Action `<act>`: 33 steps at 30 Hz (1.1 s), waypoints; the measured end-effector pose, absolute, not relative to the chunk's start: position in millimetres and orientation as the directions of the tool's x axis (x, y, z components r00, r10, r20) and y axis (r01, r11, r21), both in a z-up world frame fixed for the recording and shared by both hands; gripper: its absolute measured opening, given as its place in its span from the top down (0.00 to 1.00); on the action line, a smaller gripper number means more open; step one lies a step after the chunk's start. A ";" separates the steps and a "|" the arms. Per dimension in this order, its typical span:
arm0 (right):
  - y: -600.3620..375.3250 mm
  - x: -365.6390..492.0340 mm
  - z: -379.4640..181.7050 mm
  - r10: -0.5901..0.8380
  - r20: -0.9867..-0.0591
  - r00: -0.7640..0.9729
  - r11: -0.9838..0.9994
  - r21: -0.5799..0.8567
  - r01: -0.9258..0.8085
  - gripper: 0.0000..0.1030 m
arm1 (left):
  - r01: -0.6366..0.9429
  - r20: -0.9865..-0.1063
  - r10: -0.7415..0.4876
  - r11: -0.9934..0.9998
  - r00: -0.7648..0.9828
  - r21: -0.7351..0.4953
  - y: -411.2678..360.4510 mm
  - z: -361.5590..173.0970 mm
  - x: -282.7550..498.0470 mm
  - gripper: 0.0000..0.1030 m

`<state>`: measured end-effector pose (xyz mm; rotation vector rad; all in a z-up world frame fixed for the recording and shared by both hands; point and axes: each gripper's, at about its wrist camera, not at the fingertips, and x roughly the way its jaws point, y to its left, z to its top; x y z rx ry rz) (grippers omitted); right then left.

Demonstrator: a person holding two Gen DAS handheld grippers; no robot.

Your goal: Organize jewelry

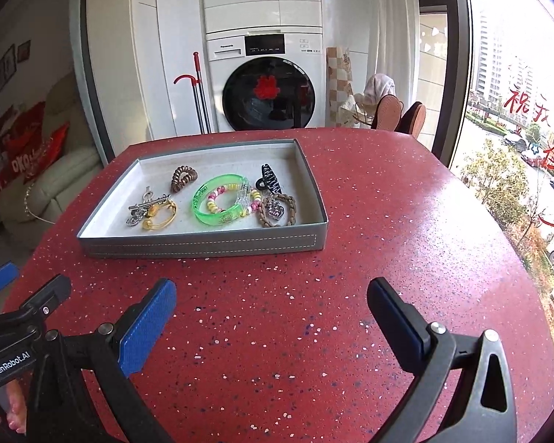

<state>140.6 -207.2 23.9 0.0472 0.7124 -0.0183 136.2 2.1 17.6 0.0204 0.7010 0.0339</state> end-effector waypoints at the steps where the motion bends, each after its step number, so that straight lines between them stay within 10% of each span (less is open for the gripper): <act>1: -207.1 140.2 24.5 -0.001 -0.651 0.759 0.999 0.037 0.033 0.00 | -0.027 -0.641 0.042 0.999 0.766 0.033 2.3 18.8 136.1 0.00; 33: -200.0 140.2 42.7 -0.009 -0.617 0.787 0.999 0.021 0.028 0.00 | -0.029 -0.609 0.041 0.999 0.792 0.029 -0.7 38.0 135.1 0.00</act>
